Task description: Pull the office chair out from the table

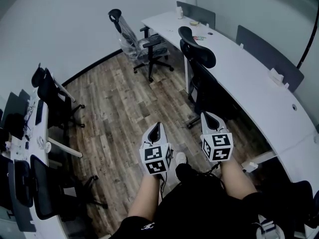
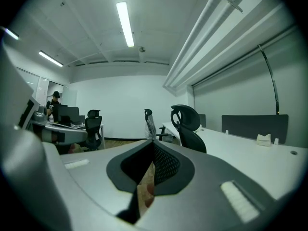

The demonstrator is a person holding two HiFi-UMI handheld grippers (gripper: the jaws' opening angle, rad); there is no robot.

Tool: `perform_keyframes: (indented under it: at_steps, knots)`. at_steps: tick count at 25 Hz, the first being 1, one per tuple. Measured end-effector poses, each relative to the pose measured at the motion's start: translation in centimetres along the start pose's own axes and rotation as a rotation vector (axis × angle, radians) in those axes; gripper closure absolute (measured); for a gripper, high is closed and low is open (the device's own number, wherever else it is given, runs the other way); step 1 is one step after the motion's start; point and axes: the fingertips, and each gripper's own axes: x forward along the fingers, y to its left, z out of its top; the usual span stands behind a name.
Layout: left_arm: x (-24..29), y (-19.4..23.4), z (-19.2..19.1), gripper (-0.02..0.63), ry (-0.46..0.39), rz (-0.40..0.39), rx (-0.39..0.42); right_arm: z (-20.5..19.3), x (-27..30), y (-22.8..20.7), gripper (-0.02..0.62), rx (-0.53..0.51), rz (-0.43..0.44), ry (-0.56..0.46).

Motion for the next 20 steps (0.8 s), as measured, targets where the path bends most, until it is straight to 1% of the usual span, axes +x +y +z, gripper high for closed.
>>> perform_keyframes:
  at_steps: [6, 9, 14, 20]
  knots:
    - [6.4, 2.8, 1.2, 0.601, -0.001, -0.02, 0.025, 0.4, 6.8, -1.9, 0.586, 0.01, -0.032, -0.003]
    - [10.2, 4.8, 2.5, 0.601, -0.004, -0.034, 0.043, 1.0, 10.7, -2.9, 0.586, 0.017, -0.058, -0.008]
    - [18.4, 8.4, 4.9, 0.601, -0.012, -0.051, 0.047, 2.5, 17.6, -5.6, 0.586, 0.014, -0.106, -0.021]
    - [29.3, 11.2, 8.7, 0.601, 0.003, -0.117, 0.085, 4.9, 25.8, -9.6, 0.586, 0.032, -0.191, -0.018]
